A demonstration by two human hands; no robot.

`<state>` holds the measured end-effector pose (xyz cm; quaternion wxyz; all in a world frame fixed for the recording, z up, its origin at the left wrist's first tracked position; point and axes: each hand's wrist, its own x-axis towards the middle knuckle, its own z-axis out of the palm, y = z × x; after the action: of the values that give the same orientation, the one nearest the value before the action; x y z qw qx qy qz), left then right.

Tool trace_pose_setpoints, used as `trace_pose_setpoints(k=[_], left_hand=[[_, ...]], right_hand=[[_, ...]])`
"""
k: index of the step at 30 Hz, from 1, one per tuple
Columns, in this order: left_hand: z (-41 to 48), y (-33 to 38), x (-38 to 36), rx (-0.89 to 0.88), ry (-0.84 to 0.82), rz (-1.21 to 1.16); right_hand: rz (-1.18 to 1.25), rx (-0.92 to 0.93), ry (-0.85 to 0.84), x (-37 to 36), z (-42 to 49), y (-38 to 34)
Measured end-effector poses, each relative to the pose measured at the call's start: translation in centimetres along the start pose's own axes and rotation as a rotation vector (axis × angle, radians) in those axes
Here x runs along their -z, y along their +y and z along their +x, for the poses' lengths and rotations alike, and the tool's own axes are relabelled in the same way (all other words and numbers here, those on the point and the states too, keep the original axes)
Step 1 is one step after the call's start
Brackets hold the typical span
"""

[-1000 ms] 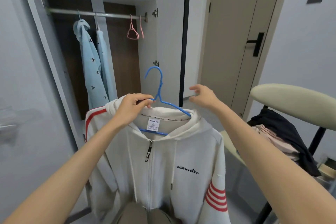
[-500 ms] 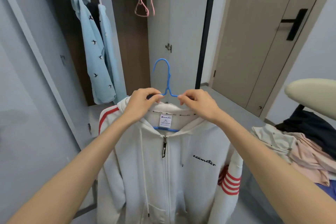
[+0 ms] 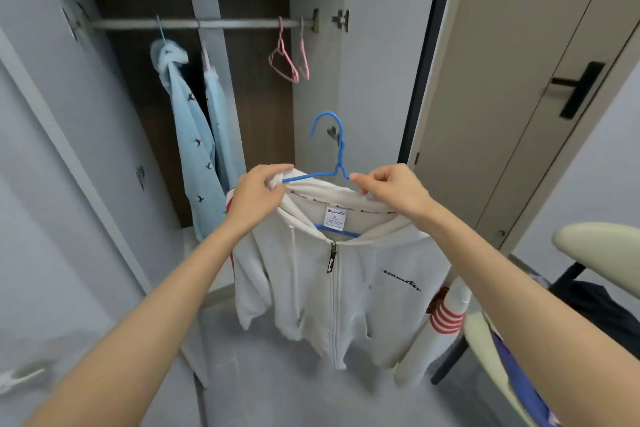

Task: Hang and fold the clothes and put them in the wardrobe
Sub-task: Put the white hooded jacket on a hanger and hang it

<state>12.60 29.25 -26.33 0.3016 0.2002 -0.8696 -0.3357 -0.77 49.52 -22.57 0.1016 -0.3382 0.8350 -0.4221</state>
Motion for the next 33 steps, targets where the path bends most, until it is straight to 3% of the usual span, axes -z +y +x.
trace_pose_setpoints(k=[3, 11, 19, 27, 33], left_hand=[[3.9, 3.5, 4.4, 0.042, -0.013, -0.101], [11.8, 8.4, 11.3, 0.014, 0.095, -0.061], [16.2, 6.5, 10.1, -0.044, 0.140, 0.163], [23.3, 3.6, 6.0, -0.135, -0.145, 0.393], [27.1, 1.6, 3.9, -0.069, -0.084, 0.235]], right_hand=[[0.000, 0.001, 0.016, 3.2, 2.0, -5.5], [-0.064, -0.005, 0.093, 7.5, 6.1, -14.2], [-0.094, -0.012, 0.095, 7.1, 10.5, -13.7], [0.013, -0.070, 0.052, 6.6, 19.0, -10.4], [0.218, -0.109, -0.156, 7.2, 25.1, -11.4]])
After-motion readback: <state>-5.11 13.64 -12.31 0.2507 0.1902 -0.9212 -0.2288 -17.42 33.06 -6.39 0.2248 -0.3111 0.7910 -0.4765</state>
